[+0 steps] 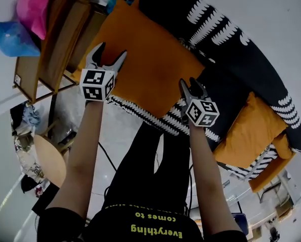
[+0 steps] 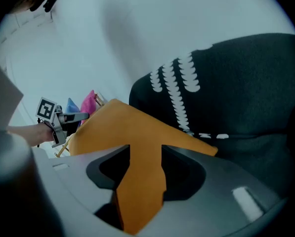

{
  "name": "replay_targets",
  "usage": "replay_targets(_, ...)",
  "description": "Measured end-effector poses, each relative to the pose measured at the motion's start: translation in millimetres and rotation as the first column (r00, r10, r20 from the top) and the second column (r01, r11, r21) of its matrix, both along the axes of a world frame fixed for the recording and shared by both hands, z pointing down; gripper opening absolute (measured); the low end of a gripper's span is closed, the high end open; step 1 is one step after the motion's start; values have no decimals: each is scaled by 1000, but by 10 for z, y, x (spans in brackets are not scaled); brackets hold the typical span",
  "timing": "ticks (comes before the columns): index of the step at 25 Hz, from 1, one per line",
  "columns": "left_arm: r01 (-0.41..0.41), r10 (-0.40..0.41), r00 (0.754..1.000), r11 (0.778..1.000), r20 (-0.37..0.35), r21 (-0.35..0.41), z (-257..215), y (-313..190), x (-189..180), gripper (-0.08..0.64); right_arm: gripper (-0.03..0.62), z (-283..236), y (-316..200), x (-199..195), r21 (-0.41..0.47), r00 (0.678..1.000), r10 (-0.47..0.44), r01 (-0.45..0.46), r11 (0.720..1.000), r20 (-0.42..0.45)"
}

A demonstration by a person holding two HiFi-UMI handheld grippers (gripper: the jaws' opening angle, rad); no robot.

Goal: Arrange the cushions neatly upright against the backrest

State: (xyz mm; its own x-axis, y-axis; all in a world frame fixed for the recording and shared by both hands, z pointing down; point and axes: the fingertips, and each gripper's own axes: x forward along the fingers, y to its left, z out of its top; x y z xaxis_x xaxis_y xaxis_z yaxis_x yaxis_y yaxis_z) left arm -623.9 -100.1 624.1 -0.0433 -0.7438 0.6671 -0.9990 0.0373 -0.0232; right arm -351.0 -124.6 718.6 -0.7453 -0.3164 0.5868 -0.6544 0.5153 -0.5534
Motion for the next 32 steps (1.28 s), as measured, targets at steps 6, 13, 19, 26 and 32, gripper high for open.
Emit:
replay_targets(6, -9, 12, 995, 1000, 95, -28, 93, 22, -216, 455, 330, 528, 132, 31, -75, 1000, -14, 12, 997, -28)
replay_targets(13, -66, 82, 988, 991, 134, -118, 393, 50, -344, 479, 413, 928, 407, -139, -134, 990, -116, 104, 985, -85)
replay_targets(19, -112, 139, 949, 988, 284, -110, 384, 87, -244, 392, 374, 1028, 412, -188, -135, 982, -115, 95, 986, -152)
replay_targets(26, -95, 131, 930, 988, 343, -121, 332, 125, -191, 169, 54, 880, 360, -188, -100, 988, -26, 11, 995, -154)
replay_targets(32, -50, 63, 957, 997, 282, -55, 95, 169, -213, 14, 18, 613, 398, -46, -59, 995, 27, -33, 998, -94)
